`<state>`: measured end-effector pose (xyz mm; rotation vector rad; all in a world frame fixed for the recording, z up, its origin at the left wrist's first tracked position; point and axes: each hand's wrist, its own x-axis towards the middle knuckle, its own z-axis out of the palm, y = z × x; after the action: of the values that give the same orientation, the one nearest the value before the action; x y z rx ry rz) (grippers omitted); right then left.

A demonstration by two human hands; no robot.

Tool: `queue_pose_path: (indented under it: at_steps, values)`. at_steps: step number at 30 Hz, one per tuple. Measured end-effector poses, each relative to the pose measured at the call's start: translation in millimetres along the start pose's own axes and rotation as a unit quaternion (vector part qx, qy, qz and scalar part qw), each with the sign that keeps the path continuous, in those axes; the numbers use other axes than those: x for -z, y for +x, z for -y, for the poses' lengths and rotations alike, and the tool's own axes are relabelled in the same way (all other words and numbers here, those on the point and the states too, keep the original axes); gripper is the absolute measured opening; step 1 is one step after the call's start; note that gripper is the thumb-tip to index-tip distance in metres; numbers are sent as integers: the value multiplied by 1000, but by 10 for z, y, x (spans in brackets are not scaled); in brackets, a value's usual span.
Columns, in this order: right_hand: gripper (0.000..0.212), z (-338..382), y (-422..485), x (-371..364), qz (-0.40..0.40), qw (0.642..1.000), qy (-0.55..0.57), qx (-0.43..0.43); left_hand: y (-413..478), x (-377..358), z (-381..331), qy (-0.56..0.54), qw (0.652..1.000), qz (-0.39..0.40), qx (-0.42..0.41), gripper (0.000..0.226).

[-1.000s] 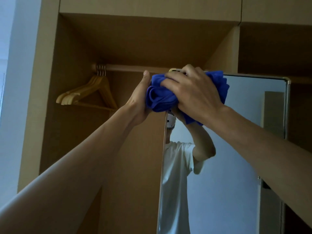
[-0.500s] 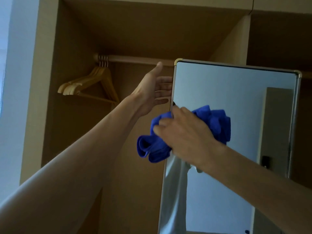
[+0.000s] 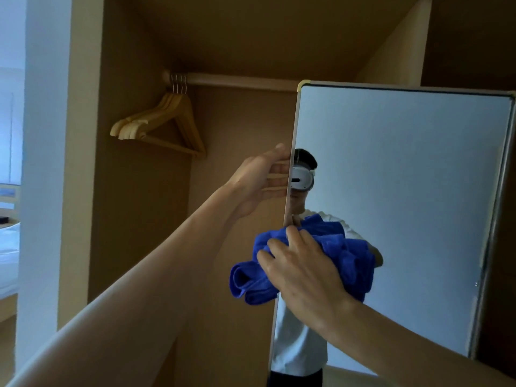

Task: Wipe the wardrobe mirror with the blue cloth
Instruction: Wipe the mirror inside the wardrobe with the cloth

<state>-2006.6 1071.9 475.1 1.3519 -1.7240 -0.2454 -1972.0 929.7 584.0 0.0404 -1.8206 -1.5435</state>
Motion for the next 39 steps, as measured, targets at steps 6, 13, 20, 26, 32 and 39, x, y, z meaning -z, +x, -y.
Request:
queue_pose_path:
  at_steps: [6, 13, 20, 26, 32, 39]
  values:
    - [30, -311, 233, 169, -84, 996, -24, -34, -150, -49, 169, 62, 997, -26, 33, 51]
    - [25, -149, 91, 11, -42, 998, -17, -38, -310, 22, 464, 120, 992, -18, 45, 48]
    - [29, 68, -16, -150, -2, 999, 8, -32, -452, 36, 820, 60, 997, -8, 57, 38]
    - [28, 380, -203, -423, 50, 998, 35, -29, -643, 19, 1370, 48, 993, -27, 106, 26]
    - [25, 712, -408, -725, 94, 994, 50, -32, -878, 32, 1993, 23, 988, -13, 152, 37]
    - [25, 1057, -656, -1116, 144, 988, 51, -33, -1113, 25, 2575, 13, 980, -21, 197, 34]
